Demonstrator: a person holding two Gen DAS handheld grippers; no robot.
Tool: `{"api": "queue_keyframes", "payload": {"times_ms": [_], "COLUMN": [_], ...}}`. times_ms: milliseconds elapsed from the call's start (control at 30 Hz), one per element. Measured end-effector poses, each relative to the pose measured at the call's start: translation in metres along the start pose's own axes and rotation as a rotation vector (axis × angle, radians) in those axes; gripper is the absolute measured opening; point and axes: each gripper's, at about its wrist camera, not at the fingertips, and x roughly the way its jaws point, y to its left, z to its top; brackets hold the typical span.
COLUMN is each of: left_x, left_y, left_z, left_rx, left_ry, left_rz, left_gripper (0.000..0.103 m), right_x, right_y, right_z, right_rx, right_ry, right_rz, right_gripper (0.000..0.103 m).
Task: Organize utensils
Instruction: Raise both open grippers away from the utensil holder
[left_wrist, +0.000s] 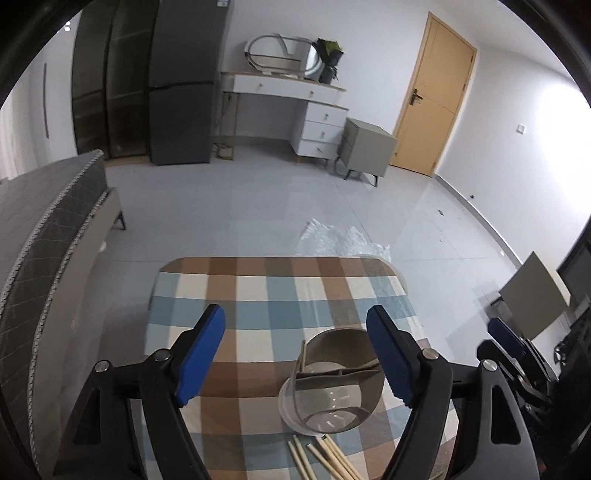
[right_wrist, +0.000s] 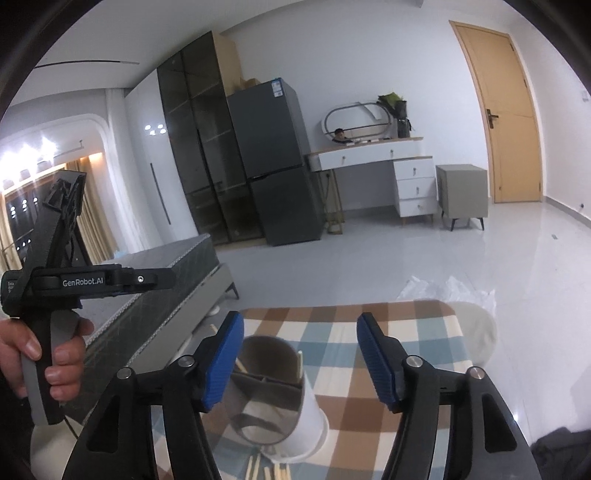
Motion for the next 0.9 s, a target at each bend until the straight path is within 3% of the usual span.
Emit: {"api": "queue_keyframes", "payload": {"times_ms": [167, 467, 900], "left_x": [-0.020, -0.042, -0.048], "left_y": [-0.002, -0.006, -0.012], "left_z": [-0.010, -0.034, -0.080], "left_rx": [0.002, 0.015, 0.038], "left_ry": [-0.049, -0.098, -0.141], "left_rz": [0.021, 0.036, 0.036], "left_gripper": [0.083, 0.083, 0.083], "right_x": [-0.019, -0.042, -0.055], "right_y": [0.010, 0.021, 0.018], "right_z": [-0.002, -0.012, -0.054], "right_rx": [0.004, 0.000, 0.036], "right_ry": [-0.018, -0.019, 0.026], "right_rz": [-0.008, -0.029, -0.079], "right_gripper": [0.074, 0.085, 0.090]}}
